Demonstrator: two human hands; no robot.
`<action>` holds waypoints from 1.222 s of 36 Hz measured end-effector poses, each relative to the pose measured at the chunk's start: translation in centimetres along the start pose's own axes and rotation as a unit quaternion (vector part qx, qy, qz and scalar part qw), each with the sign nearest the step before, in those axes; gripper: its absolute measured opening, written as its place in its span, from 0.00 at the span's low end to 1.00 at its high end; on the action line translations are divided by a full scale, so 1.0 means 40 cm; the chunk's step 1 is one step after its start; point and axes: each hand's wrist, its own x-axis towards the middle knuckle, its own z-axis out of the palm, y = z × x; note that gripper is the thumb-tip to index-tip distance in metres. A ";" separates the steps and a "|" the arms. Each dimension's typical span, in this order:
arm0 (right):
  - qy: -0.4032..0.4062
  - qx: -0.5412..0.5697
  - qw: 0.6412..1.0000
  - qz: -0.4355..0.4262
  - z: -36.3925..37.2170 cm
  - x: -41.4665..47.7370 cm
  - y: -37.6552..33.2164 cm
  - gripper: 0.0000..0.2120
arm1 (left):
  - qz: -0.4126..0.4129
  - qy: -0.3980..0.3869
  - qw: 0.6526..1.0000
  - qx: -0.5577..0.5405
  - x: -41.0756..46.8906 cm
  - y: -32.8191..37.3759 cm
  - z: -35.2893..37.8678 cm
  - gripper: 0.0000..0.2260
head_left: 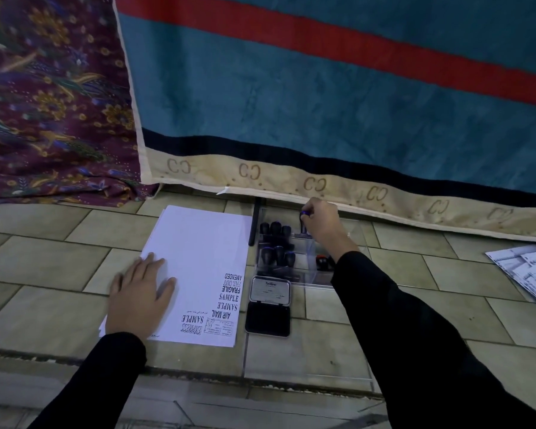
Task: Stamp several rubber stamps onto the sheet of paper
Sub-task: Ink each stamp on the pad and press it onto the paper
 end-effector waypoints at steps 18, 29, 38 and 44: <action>-0.133 -0.234 0.962 -0.036 0.062 -0.001 -0.043 0.11 | 0.003 -0.002 1.000 -0.005 0.003 -0.006 0.005 0.28; -0.122 -0.234 0.963 -0.057 0.062 -0.024 -0.047 0.11 | 0.000 -0.010 0.999 -0.031 0.001 -0.004 -0.010 0.27; -0.017 -0.095 0.994 -0.044 0.010 -0.118 -0.031 0.09 | -0.015 -0.105 0.992 -0.068 0.044 -0.037 -0.029 0.26; 0.018 0.017 0.999 -0.037 0.009 -0.263 -0.014 0.05 | 0.011 -0.080 0.997 -0.017 0.051 -0.023 -0.046 0.25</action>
